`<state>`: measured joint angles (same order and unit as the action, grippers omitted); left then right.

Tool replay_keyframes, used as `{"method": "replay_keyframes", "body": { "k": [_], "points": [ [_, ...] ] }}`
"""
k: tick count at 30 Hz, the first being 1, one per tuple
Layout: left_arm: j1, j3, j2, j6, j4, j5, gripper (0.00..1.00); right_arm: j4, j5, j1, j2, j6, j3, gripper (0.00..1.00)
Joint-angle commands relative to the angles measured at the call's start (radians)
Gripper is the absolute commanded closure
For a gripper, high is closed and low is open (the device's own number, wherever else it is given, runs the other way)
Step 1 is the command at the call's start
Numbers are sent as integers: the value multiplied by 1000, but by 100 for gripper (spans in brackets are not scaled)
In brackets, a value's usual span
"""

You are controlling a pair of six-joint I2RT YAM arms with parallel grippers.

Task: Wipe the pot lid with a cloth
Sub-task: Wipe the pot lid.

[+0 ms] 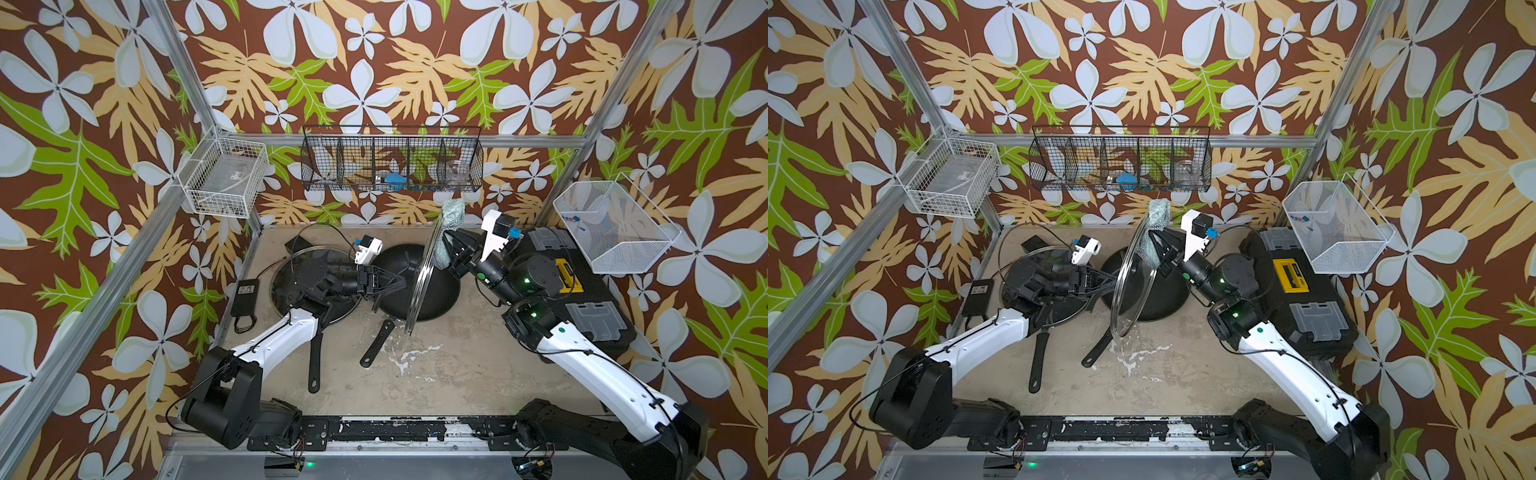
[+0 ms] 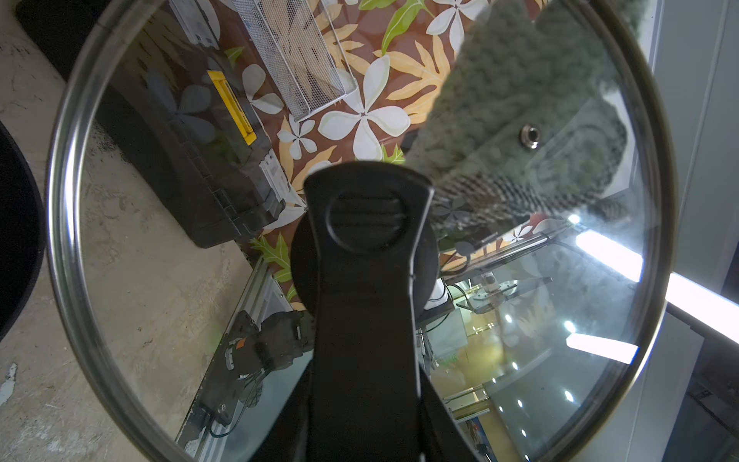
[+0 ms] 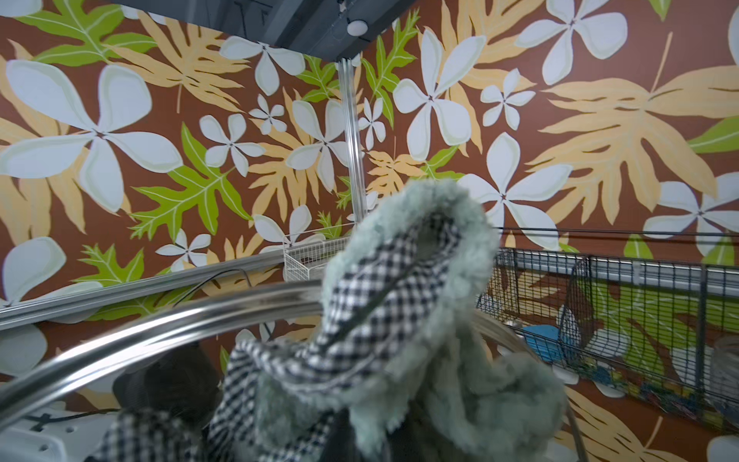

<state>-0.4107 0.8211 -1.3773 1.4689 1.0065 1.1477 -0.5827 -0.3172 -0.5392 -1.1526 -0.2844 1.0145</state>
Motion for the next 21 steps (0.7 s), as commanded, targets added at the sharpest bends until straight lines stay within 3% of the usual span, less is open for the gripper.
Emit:
{"method": "replay_keyframes", "body": {
  "k": [1,10,21],
  "points": [
    [-2,4,22,-9,144,-14,100,25,89,34,-47,-30,19,100],
    [-3,10,41,-1,149,-21,100,61,50,67,-89,-47,1,100],
    [-2,11,6,7,167,-28,100,-17,-193,-18,121,-29,-125,100]
  ]
}}
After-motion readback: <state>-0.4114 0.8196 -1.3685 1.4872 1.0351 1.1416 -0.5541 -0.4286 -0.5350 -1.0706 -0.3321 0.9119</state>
